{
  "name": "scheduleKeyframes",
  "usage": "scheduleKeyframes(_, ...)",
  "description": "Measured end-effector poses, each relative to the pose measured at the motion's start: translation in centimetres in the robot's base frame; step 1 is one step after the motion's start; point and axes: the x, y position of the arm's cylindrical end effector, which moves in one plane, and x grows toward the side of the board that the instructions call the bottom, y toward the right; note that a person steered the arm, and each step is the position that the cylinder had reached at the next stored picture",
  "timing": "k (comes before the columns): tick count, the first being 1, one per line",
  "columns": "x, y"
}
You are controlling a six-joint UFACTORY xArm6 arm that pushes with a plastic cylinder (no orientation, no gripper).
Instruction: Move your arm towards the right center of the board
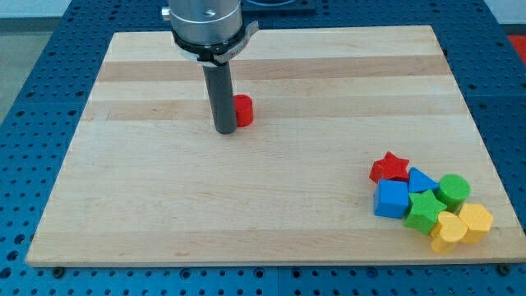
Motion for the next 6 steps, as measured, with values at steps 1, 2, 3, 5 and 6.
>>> scheduleKeyframes(1, 1.0, 1.8)
scheduleKeyframes(2, 3.3, 6.6)
scheduleKeyframes(3, 2.9, 11.6)
scheduleKeyframes(5, -0.8, 18.0)
scheduleKeyframes(6, -0.8, 23.9)
